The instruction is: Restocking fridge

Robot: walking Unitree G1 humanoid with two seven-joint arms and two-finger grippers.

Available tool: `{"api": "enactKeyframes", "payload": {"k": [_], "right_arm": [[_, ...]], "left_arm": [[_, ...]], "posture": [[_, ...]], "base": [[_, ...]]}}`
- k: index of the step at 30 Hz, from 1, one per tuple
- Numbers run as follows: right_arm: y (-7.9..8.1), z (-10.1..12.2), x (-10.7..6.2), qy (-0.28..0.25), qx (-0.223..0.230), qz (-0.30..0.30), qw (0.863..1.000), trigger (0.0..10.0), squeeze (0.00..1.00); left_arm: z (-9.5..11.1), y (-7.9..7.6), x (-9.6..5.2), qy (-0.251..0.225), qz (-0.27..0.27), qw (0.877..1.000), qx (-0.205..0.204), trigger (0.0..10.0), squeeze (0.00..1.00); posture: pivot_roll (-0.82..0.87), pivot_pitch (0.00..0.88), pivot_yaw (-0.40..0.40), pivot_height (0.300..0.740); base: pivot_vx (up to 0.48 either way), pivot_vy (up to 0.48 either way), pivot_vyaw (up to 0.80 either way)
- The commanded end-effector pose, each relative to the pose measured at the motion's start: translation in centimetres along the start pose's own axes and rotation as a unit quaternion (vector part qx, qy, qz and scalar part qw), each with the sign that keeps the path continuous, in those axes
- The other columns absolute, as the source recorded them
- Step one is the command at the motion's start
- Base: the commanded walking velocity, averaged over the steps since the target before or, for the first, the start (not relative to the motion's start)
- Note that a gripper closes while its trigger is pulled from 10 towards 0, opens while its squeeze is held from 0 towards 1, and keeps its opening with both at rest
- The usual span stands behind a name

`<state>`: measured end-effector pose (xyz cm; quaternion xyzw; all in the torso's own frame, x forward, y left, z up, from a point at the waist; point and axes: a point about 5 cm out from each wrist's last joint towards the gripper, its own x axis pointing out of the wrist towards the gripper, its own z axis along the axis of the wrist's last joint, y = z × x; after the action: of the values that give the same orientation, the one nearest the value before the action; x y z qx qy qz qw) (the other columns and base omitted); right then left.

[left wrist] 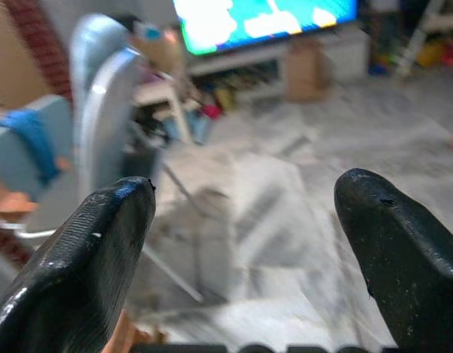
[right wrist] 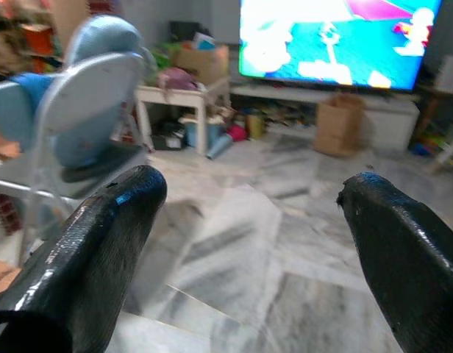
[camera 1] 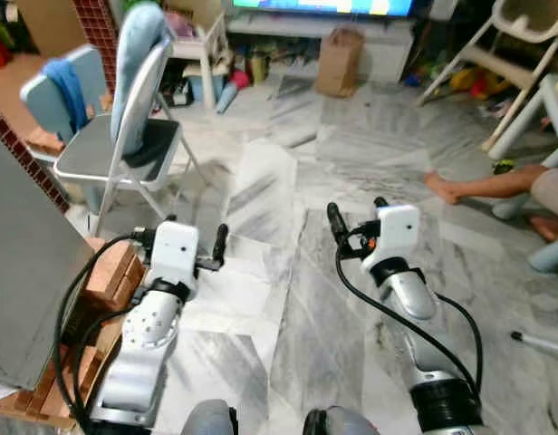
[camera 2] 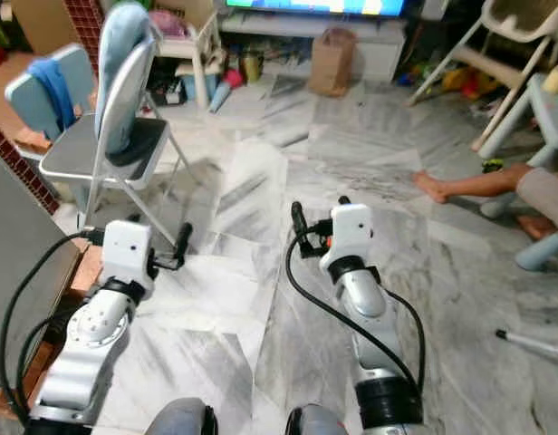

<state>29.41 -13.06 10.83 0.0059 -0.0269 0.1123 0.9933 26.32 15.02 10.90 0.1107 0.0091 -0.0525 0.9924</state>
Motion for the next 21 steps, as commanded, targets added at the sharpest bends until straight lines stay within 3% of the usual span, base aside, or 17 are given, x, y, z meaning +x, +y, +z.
{"api": "enactKeyframes", "payload": {"k": [1,13,21], "right_arm": [[-0.14,0.86,0.34,-0.018,-0.005,0.001,1.0,10.0,0.0],[-0.08,0.98,0.45,-0.022,-0.015,0.008,1.0,10.0,0.0],[-0.07,0.49,0.29,-0.014,-0.02,0.01,1.0,10.0,0.0]], "left_arm": [[0.08,-0.22,-0.07,-0.002,0.002,1.0,-0.001,10.0,0.0],[0.04,-0.01,-0.02,-0.005,0.02,1.0,0.0,10.0,0.0],[-0.02,0.28,-0.28,-0.005,0.037,0.999,0.003,10.0,0.0]], "posture": [[0.11,0.069,0.008,0.74],[0.11,0.069,0.008,0.74],[0.12,0.069,-0.004,0.74]], "base": [[0.0,0.472,0.0],[0.0,0.463,0.0],[-0.03,0.435,0.7]]}}
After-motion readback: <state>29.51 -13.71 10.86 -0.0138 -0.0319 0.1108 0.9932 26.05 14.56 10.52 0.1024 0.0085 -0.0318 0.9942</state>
